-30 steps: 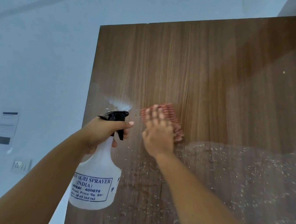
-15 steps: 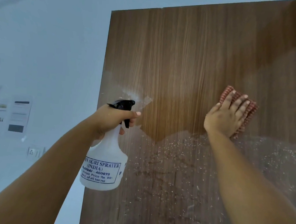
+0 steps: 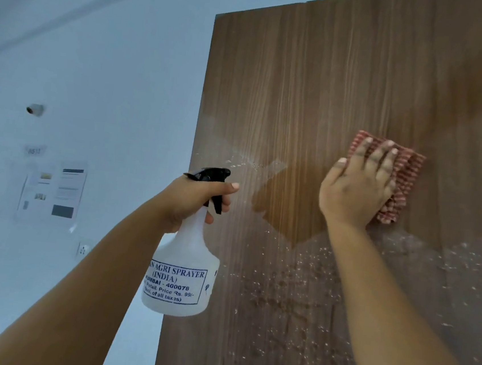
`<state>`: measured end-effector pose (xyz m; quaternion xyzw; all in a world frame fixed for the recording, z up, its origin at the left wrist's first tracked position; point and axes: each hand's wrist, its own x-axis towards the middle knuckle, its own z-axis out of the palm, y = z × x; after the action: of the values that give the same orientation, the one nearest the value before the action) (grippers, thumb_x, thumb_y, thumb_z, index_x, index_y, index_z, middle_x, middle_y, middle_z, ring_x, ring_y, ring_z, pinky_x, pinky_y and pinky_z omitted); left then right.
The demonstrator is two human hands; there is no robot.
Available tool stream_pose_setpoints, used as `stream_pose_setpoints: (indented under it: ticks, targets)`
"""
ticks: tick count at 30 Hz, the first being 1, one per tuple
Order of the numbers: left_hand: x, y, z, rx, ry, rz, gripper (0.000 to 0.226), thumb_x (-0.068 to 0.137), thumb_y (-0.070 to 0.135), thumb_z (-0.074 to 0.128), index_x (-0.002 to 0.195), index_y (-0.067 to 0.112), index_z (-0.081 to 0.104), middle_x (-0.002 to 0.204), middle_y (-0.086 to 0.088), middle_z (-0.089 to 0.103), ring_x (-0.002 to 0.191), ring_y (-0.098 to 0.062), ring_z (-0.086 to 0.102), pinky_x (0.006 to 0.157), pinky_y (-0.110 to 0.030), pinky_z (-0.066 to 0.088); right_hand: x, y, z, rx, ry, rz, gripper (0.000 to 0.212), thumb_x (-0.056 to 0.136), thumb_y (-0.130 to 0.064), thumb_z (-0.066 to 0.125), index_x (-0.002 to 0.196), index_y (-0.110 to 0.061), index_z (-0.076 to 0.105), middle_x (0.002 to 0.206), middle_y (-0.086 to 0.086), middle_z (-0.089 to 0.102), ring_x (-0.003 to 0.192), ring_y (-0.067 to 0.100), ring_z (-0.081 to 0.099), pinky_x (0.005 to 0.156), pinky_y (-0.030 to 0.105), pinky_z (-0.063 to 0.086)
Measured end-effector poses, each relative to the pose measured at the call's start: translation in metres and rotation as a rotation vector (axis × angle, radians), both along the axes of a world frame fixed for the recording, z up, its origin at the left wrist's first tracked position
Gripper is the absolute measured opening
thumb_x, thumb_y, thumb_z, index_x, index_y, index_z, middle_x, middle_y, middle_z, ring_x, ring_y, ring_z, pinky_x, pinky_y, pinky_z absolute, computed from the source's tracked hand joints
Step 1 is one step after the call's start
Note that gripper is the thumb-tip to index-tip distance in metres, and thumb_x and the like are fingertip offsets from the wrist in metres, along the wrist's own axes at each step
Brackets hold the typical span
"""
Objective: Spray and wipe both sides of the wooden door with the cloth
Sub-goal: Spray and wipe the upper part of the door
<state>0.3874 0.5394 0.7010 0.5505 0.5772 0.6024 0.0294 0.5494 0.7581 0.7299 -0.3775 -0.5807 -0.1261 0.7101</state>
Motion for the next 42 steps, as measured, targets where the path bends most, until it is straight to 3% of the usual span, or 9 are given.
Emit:
stream_pose_setpoints:
  ticks: [7, 10, 12, 17, 23, 25, 29, 34, 42]
  targets:
    - [-0.024, 0.004, -0.002, 0.069, -0.024, 0.055, 0.022, 0.090, 0.028, 0.071, 0.089, 0.007, 0.068, 0.078, -0.007, 0.069, 0.053, -0.006, 0.061, 0.049, -0.021, 0.047, -0.110, -0.051, 0.002, 0.185, -0.456, 0.084, 0.062, 0.099, -0.026, 0.036, 0.157, -0.016, 0.017, 0.165, 0.012, 0.005, 0.152, 0.027, 0.002, 0.120, 0.044, 0.001]
    - [-0.039, 0.006, 0.002, 0.061, -0.015, 0.067, 0.021, 0.089, 0.028, 0.072, 0.094, 0.008, 0.068, 0.080, -0.007, 0.070, 0.057, -0.008, 0.062, 0.051, -0.023, 0.048, -0.122, -0.066, 0.011, 0.148, -0.616, 0.204, 0.065, 0.094, -0.025, 0.049, 0.155, -0.023, 0.027, 0.166, 0.006, 0.004, 0.152, 0.024, 0.001, 0.119, 0.046, 0.007]
    - [-0.046, 0.005, 0.008, 0.064, 0.000, 0.047, 0.021, 0.089, 0.027, 0.072, 0.097, 0.008, 0.068, 0.079, -0.007, 0.069, 0.059, -0.008, 0.063, 0.051, -0.022, 0.048, -0.110, -0.065, 0.020, 0.198, -0.660, 0.144, 0.060, 0.093, -0.031, 0.052, 0.150, -0.029, 0.037, 0.164, 0.002, 0.017, 0.148, 0.025, 0.013, 0.114, 0.051, 0.019]
    - [-0.061, -0.001, 0.021, 0.073, 0.054, -0.011, 0.021, 0.090, 0.027, 0.070, 0.092, 0.006, 0.066, 0.077, -0.006, 0.068, 0.054, -0.004, 0.062, 0.048, -0.019, 0.047, -0.074, -0.037, 0.040, 0.196, -0.327, -0.082, 0.051, 0.097, -0.043, 0.040, 0.146, -0.030, 0.044, 0.157, 0.000, 0.037, 0.139, 0.027, 0.034, 0.106, 0.052, 0.026]
    - [-0.090, -0.014, 0.023, 0.070, 0.047, -0.122, 0.020, 0.091, 0.025, 0.069, 0.081, 0.008, 0.068, 0.079, -0.007, 0.069, 0.065, -0.010, 0.064, 0.048, -0.020, 0.047, -0.077, -0.029, 0.040, -0.076, 0.144, -0.032, 0.054, 0.101, -0.035, 0.039, 0.154, -0.023, 0.031, 0.164, 0.006, 0.018, 0.150, 0.030, 0.015, 0.119, 0.050, 0.015]
    - [-0.104, -0.020, 0.024, 0.087, 0.042, -0.160, 0.022, 0.092, 0.025, 0.068, 0.080, 0.007, 0.069, 0.081, -0.008, 0.069, 0.064, -0.010, 0.063, 0.049, -0.020, 0.047, -0.118, -0.050, 0.033, -0.061, 0.095, -0.048, 0.058, 0.101, -0.031, 0.039, 0.155, -0.017, 0.026, 0.163, 0.012, 0.016, 0.150, 0.033, 0.014, 0.120, 0.049, 0.015]
    - [-0.123, -0.025, 0.025, 0.103, 0.040, -0.200, 0.021, 0.092, 0.024, 0.067, 0.080, 0.006, 0.068, 0.080, -0.010, 0.068, 0.067, -0.014, 0.061, 0.049, -0.020, 0.046, -0.211, -0.083, -0.025, 0.231, -0.397, -0.094, 0.055, 0.101, -0.027, 0.039, 0.154, -0.015, 0.028, 0.161, 0.011, 0.026, 0.147, 0.031, 0.025, 0.116, 0.048, 0.027]
    - [-0.143, -0.022, 0.027, 0.082, 0.034, -0.238, 0.027, 0.093, 0.034, 0.067, 0.087, 0.007, 0.069, 0.081, -0.010, 0.067, 0.076, -0.019, 0.062, 0.050, -0.022, 0.047, -0.208, -0.081, -0.019, 0.351, -0.764, -0.161, 0.058, 0.100, -0.039, 0.019, 0.153, -0.021, 0.033, 0.161, 0.004, 0.026, 0.148, 0.025, 0.025, 0.117, 0.046, 0.027]
    - [-0.163, -0.016, 0.029, 0.075, 0.072, -0.256, 0.038, 0.091, 0.045, 0.065, 0.086, 0.008, 0.069, 0.082, -0.009, 0.070, 0.061, -0.009, 0.063, 0.051, -0.021, 0.049, -0.150, -0.060, 0.091, 0.041, -0.236, -0.175, 0.056, 0.105, -0.034, 0.029, 0.158, -0.019, 0.018, 0.165, 0.009, 0.010, 0.151, 0.032, 0.009, 0.121, 0.048, 0.014]
